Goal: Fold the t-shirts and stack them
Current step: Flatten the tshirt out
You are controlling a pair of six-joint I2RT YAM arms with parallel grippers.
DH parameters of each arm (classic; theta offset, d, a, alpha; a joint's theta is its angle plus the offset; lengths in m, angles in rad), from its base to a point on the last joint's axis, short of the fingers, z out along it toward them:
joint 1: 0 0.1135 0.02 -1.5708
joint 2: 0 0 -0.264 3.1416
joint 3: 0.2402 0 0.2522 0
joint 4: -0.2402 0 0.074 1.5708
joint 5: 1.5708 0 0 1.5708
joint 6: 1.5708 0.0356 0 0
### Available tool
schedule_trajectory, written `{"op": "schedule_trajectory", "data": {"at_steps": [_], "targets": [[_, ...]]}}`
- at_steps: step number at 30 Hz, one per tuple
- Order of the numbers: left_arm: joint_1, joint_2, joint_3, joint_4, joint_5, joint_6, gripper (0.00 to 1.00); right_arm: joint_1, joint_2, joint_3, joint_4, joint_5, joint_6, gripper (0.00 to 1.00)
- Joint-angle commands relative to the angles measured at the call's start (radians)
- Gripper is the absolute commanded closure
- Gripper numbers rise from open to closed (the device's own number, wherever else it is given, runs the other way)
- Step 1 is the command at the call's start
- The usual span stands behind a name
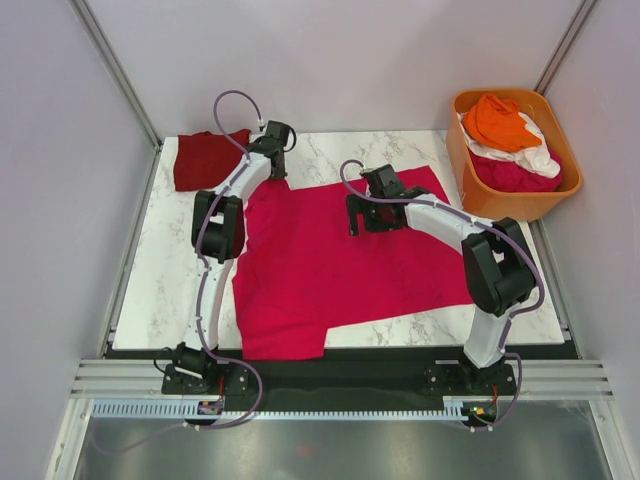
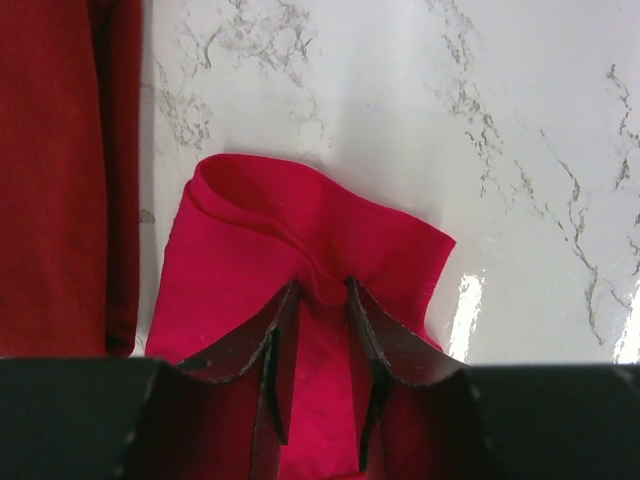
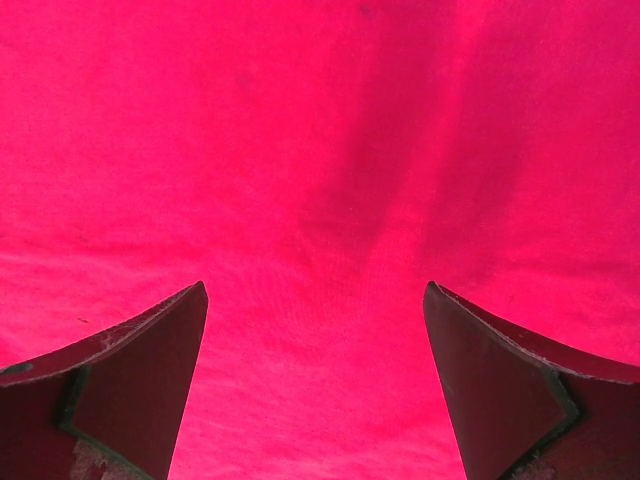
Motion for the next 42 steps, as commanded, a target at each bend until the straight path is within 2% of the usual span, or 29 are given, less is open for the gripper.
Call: {"op": "schedule_trajectory", "data": {"at_steps": [1,9,13,18,28,37,42], "targets": [[0.009,-0.048,-0.003,0.006,-0.004,-0.025,0.67,-0.004,0.015,0.030,0.003,0.017,-0.009,0.02],[0.015,-0.066,-0.005,0.010,-0.011,-0.025,0.68,-0.004,0.026,0.033,0.003,0.015,-0.008,0.02],[0.020,-0.077,-0.014,0.012,-0.004,-0.027,0.58,-0.004,0.030,0.036,0.003,0.014,-0.008,0.02],[0.021,-0.080,-0.014,0.012,-0.007,-0.022,0.57,-0.004,0.038,0.036,0.006,0.012,-0.008,0.02],[0.026,-0.101,-0.017,0.012,-0.017,-0.021,0.66,-0.004,0.044,0.038,0.007,0.012,-0.008,0.02],[0.026,-0.118,-0.037,0.013,-0.022,-0.022,0.66,-0.004,0.049,0.038,0.007,0.011,-0.006,0.02],[0.027,-0.098,-0.033,0.012,-0.024,-0.013,0.78,-0.004,0.052,0.039,0.009,0.011,-0.006,0.02]]}}
